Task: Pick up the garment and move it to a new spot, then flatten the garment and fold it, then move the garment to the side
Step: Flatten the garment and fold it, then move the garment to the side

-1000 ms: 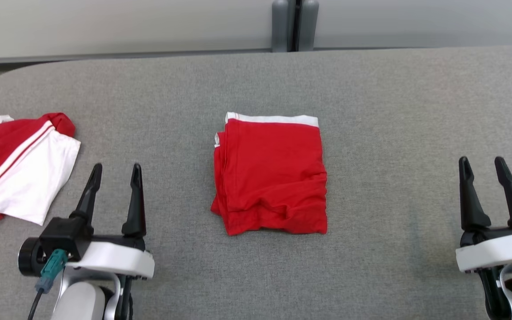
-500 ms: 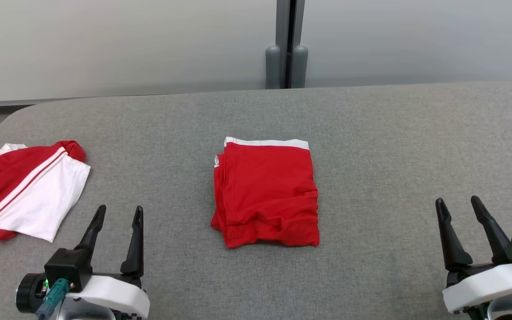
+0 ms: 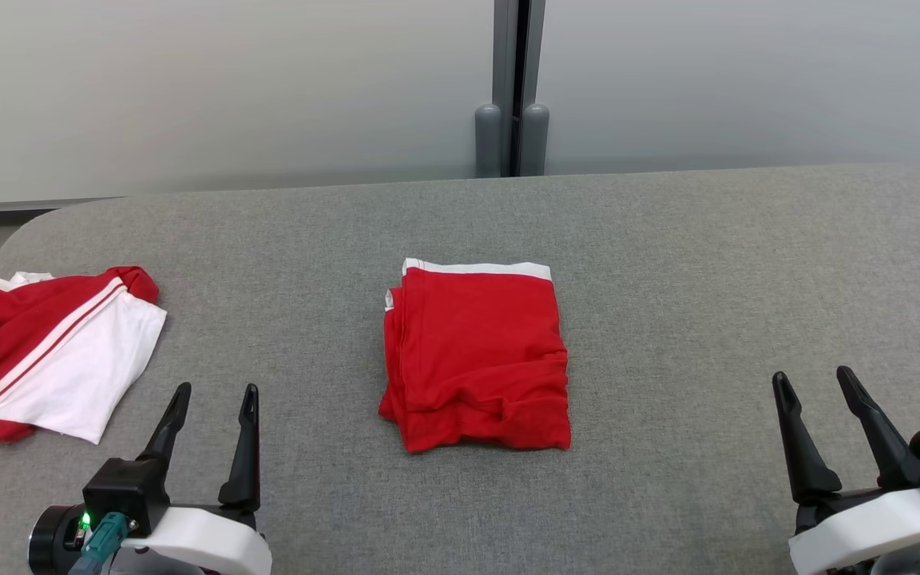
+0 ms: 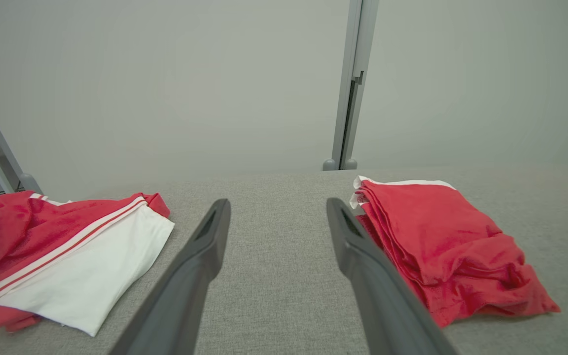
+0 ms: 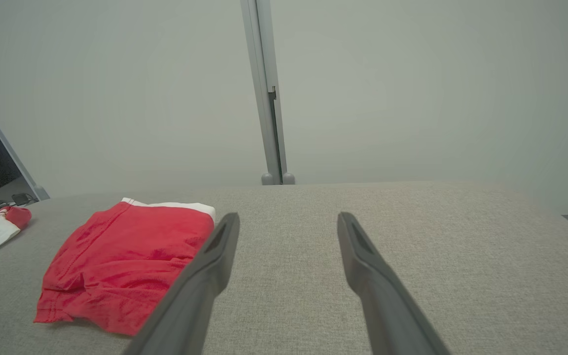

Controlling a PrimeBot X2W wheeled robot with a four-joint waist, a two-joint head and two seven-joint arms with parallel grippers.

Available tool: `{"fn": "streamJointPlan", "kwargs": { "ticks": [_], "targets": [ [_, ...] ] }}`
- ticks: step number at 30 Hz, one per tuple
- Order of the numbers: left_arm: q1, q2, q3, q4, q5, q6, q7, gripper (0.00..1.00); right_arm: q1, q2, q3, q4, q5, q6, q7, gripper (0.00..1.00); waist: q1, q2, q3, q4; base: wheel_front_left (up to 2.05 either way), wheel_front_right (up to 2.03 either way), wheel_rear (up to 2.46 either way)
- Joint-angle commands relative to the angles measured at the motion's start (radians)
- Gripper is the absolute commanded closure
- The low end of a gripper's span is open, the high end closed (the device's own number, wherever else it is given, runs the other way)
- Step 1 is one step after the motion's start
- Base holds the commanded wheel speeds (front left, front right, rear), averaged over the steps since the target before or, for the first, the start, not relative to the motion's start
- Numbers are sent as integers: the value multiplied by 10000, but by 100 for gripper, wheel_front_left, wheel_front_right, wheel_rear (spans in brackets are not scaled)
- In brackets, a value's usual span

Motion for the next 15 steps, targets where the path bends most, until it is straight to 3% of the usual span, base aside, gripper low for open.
{"fn": "streamJointPlan", "kwargs": {
  "ticks": [1, 15],
  "targets": [
    [49, 28, -3, -83, -43, 97, 34, 0, 84, -10, -56, -78, -69, 28, 52, 0, 0, 0, 1, -1, 0, 0, 0],
    [99, 27, -144, -479, 14, 364, 262, 0, 31, 6, -88, -68, -73, 28, 7, 0, 0, 0, 82, -3, 0, 0, 0]
  ]
}}
